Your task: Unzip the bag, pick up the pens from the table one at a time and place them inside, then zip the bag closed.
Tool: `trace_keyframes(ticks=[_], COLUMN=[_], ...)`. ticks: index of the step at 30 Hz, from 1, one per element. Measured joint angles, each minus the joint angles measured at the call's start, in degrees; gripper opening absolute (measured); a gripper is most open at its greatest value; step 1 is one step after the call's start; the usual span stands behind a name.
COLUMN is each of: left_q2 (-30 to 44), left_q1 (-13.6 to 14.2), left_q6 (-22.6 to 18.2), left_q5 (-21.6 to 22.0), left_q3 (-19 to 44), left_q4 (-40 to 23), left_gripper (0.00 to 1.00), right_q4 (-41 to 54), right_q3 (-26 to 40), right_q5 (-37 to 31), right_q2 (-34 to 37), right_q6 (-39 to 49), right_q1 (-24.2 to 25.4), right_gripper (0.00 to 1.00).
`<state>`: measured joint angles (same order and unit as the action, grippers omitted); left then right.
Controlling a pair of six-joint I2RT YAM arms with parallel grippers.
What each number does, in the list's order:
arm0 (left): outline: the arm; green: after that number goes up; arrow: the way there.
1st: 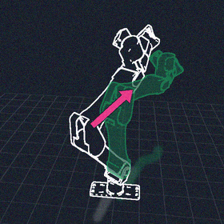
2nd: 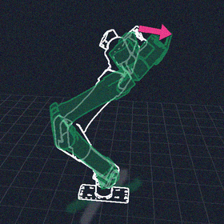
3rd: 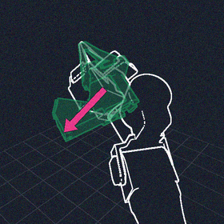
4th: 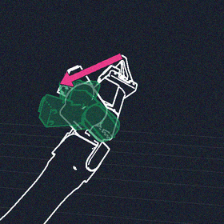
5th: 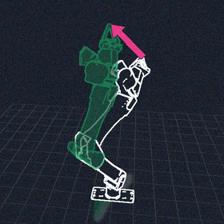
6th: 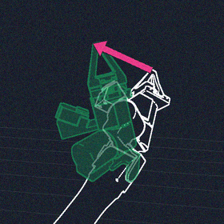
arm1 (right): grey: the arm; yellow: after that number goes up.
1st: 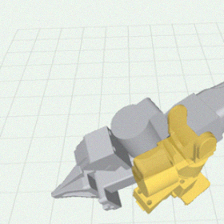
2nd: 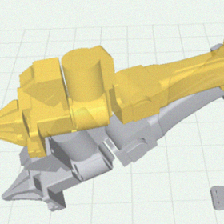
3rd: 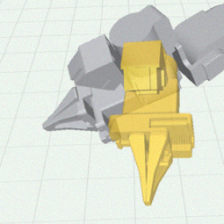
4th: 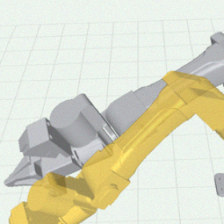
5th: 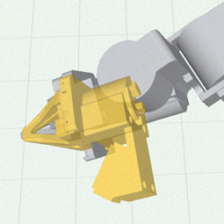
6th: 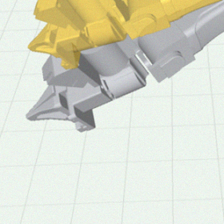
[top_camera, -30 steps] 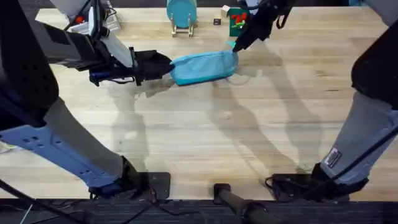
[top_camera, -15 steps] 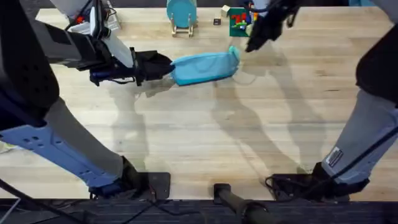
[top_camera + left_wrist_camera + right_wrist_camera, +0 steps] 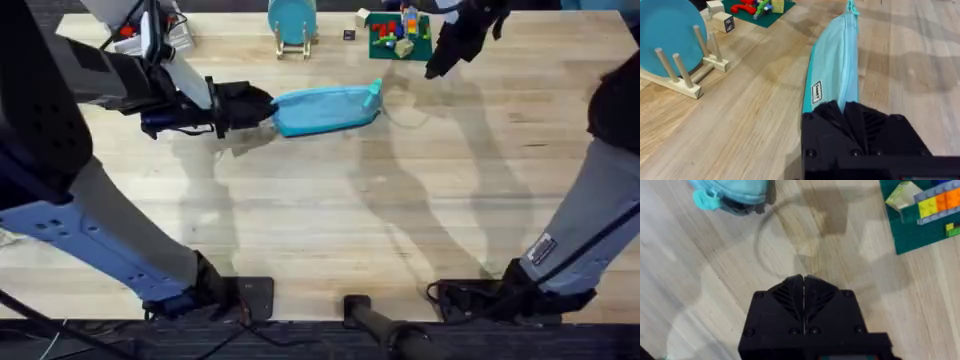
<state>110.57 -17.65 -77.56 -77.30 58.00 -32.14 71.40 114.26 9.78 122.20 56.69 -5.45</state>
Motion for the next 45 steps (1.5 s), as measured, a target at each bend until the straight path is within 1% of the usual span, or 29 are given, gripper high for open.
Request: trace_keyframes(ticks=[13,16,17,18,21,22,23,24,25,28,29,31,33,35,36,37,41,45], left_q2=[0.0,0.0,0.0,0.0,0.0,0.0,0.0,0.0,0.0,0.0,0.0,0.0,0.0,0.0,0.0,0.0,0.0,0.0], left_q1=[0.0,0.0,0.0,0.0,0.0,0.0,0.0,0.0,0.0,0.0,0.0,-0.2,-0.5,-0.7,-0.7,-0.7,-0.7,-0.7], left_q6=[0.0,0.0,0.0,0.0,0.0,0.0,0.0,0.0,0.0,0.0,-0.1,0.0,0.1,0.0,0.1,0.1,0.0,0.0], left_q5=[0.0,0.0,0.0,0.0,0.0,0.0,0.0,0.0,0.0,0.0,0.0,0.0,0.0,0.0,0.0,0.0,0.0,0.0], left_q3=[0.0,0.0,0.0,0.0,0.0,0.0,0.0,0.0,0.0,0.0,0.0,0.0,0.0,0.0,0.0,0.0,0.0,0.0], left_q4=[0.0,0.0,0.0,0.0,0.0,0.0,0.0,0.0,0.0,0.0,0.1,0.1,0.1,0.1,0.0,0.1,0.1,0.3], left_gripper=[0.042,0.042,0.042,0.042,0.042,0.042,0.042,0.042,0.042,0.042,0.104,0.333,0.608,0.917,0.97,0.986,0.993,0.993], right_q4=[0.0,0.0,0.0,0.0,0.0,0.0,0.0,0.0,0.0,0.0,0.0,0.0,0.1,0.2,0.3,0.3,1.0,2.5], right_q3=[0.0,0.0,0.0,0.0,0.0,0.0,0.0,0.0,0.0,0.0,0.0,0.0,0.0,0.0,0.0,0.0,0.0,0.0], right_q5=[-0.2,-0.2,-0.2,-0.2,-0.2,-0.2,-0.2,-0.2,-0.2,-0.2,-0.2,-0.2,-0.2,-0.2,-0.2,-0.2,-0.4,-0.8], right_q2=[0.0,0.0,0.0,0.0,0.0,0.0,0.0,0.0,0.0,0.0,0.0,0.0,0.0,0.0,0.0,0.0,-0.7,-2.8], right_q6=[-0.1,-0.3,-0.6,-0.8,-0.9,-0.9,-0.9,-0.9,-0.9,-1.5,-1.8,-2.3,-2.7,-3.2,-3.6,-3.8,-4.5,-7.0], right_q1=[0.0,0.0,0.0,0.0,0.0,0.0,0.0,0.0,0.0,0.0,0.0,0.0,0.0,0.0,-0.1,-0.2,-1.2,-3.4], right_gripper=[0.032,0.046,0.086,0.178,0.616,0.746,0.902,0.967,0.989,0.996,0.996,0.996,0.996,0.996,0.996,0.996,0.997,0.997])
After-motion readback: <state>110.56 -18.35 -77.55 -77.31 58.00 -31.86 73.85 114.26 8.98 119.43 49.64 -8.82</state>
